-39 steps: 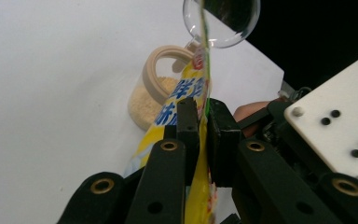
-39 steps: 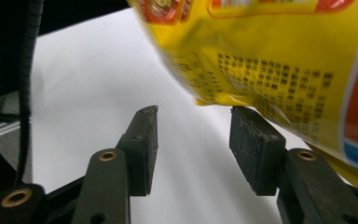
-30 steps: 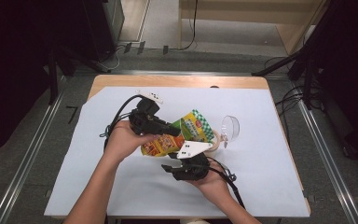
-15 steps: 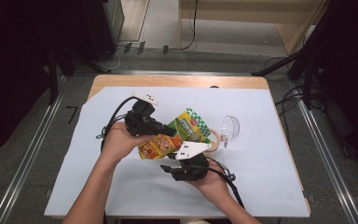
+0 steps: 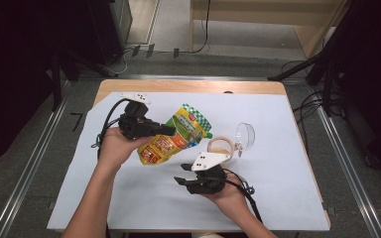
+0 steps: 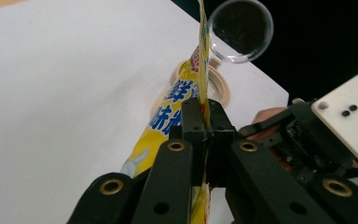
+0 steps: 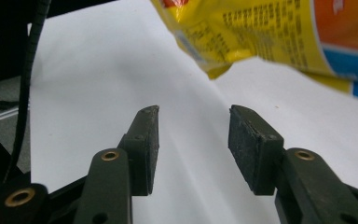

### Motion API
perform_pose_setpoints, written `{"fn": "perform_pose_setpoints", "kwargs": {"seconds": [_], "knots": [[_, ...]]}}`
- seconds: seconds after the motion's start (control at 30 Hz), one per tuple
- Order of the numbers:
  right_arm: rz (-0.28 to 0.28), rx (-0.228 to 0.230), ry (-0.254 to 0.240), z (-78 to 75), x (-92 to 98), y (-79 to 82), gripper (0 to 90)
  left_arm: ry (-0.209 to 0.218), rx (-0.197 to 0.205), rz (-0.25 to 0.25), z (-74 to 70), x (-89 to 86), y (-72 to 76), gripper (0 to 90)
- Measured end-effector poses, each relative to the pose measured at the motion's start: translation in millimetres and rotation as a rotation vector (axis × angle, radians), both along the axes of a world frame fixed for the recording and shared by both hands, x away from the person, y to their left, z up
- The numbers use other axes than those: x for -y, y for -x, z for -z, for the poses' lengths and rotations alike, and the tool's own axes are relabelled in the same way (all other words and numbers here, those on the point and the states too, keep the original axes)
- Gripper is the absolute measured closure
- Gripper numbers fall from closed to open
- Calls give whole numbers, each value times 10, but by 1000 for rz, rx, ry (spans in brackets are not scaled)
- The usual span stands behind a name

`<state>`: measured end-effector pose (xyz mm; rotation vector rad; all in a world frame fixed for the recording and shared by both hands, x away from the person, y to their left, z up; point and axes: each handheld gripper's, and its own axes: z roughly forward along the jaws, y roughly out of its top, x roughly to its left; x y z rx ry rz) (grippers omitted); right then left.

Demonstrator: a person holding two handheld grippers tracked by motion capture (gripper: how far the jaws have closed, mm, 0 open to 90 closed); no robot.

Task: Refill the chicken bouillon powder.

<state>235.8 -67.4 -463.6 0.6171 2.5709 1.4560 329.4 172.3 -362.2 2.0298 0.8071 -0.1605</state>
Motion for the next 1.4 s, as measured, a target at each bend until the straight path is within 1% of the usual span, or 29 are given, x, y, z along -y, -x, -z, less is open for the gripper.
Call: {"fn": "perform_pose_setpoints", "kwargs": {"seconds": [0.07, 0.2, 0.33, 0.37, 0.43, 0.57, 0.63, 0.7, 0.73, 0.8, 0.87, 0.97, 1.13, 1.2, 1.3, 1.4], "knots": [[9, -3, 9, -5, 31, 6, 543, 8, 10, -25, 18, -25, -28, 897], [32, -4, 12, -3, 116, 23, 541, 13, 27, -72, 61, -83, -99, 897], [46, -17, 5, 4, 193, 59, 540, 32, 17, -102, 115, -137, -184, 897], [48, -14, 2, 8, 209, 62, 540, 31, 14, -115, 131, -146, -203, 896], [58, -36, -8, 16, 241, 82, 539, 29, 26, -136, 167, -153, -245, 896], [66, -47, -10, 40, 274, 93, 538, 23, 47, -171, 230, -161, -316, 896], [66, -53, -11, 53, 286, 92, 538, 18, 40, -183, 278, -169, -347, 896], [70, -55, -10, 62, 290, 87, 538, -4, 33, -187, 319, -178, -366, 896], [70, -56, -11, 63, 290, 84, 538, -18, 31, -194, 334, -182, -370, 896], [72, -57, -15, 65, 291, 78, 538, -20, 21, -200, 370, -199, -370, 895], [70, -60, -14, 70, 295, 72, 538, 4, 15, -198, 390, -220, -363, 895], [68, -62, -12, 80, 292, 72, 538, 1, 26, -198, 389, -240, -343, 894], [68, -63, -12, 80, 282, 79, 538, 7, 18, -193, 397, -274, -296, 892], [67, -65, -12, 81, 282, 77, 537, 0, 26, -197, 392, -288, -270, 891], [65, -64, -13, 79, 285, 71, 537, -3, 28, -205, 386, -342, -232, 888], [64, -62, -11, 78, 286, 70, 538, 6, 25, -221, 384, -423, -185, 882]]}}
